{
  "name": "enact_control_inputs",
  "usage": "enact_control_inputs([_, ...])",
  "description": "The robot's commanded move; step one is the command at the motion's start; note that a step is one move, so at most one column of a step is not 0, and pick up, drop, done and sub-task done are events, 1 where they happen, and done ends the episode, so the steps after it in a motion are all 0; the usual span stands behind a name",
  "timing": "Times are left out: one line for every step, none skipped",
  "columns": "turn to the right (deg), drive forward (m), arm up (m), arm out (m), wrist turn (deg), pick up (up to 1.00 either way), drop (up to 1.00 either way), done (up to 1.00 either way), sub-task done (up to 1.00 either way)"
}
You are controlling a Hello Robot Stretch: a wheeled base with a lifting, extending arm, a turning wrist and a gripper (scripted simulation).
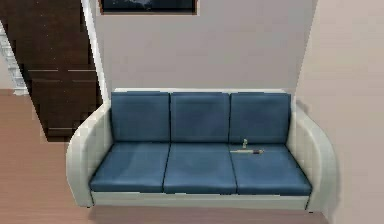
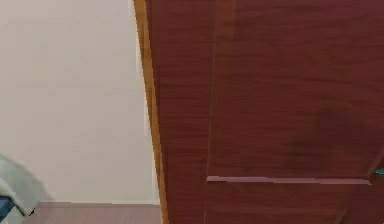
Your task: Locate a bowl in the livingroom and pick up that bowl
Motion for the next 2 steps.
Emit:
enact_control_inputs([0.0, 0.05, 0.00, 0.00, 0.0, 0.00, 0.00, 0.00, 0.00])
enact_control_inputs([0.0, 0.30, 0.00, 0.00, 0.0, 0.00, 0.00, 0.00, 0.00])
